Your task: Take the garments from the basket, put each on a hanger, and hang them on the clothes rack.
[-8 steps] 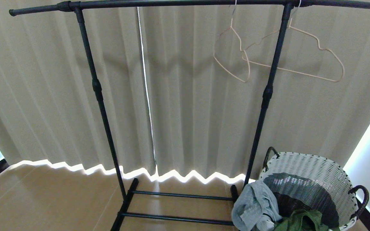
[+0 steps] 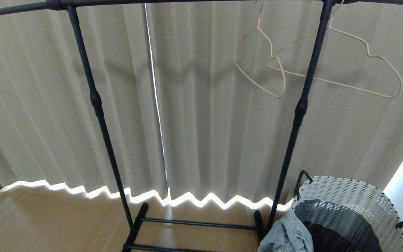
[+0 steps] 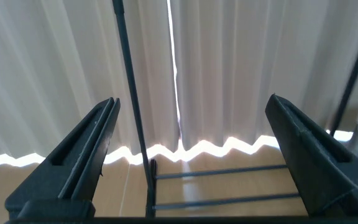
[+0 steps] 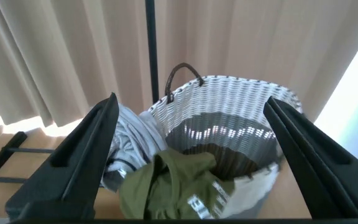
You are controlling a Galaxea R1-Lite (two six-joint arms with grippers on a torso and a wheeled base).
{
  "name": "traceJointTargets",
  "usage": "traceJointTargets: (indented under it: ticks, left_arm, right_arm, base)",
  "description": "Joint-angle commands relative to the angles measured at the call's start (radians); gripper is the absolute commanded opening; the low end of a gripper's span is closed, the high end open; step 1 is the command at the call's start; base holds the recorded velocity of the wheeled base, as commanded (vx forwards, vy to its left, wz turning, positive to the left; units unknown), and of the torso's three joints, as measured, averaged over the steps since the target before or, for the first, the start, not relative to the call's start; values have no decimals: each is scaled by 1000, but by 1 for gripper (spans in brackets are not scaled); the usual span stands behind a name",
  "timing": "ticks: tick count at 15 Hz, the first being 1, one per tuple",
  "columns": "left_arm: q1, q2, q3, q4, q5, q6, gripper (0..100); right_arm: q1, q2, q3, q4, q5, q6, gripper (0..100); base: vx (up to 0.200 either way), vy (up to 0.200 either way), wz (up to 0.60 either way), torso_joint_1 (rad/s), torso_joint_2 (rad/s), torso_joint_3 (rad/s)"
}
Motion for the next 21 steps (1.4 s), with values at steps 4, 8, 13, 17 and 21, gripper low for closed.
traceJointTargets:
  ticks: [4,8,13,17,21]
  left_arm:
    - [0,0,0,-1,2,1,100]
    - [0,0,0,-1,2,1,100]
    - [0,0,0,-1,2,1,100]
    - [0,0,0,-1,2,1,100]
    - [0,0,0,0,2,1,100]
  right_arm:
    - [9,105,-127,27,-6,-25,100]
    - [8,385,-164,27,-9,-172,100]
    - [-1,793,-182,15,-69,-388,100]
    - [-1,1093,-158,-59,-109,-532,100]
    - [-1,1377,-149,-154,-109,-566,100]
  base:
    - [0,0,0,0,0,0]
    - [0,0,0,0,0,0]
    - [0,0,0,0,0,0]
    - [0,0,0,0,0,0]
    - [0,0,0,0,0,0]
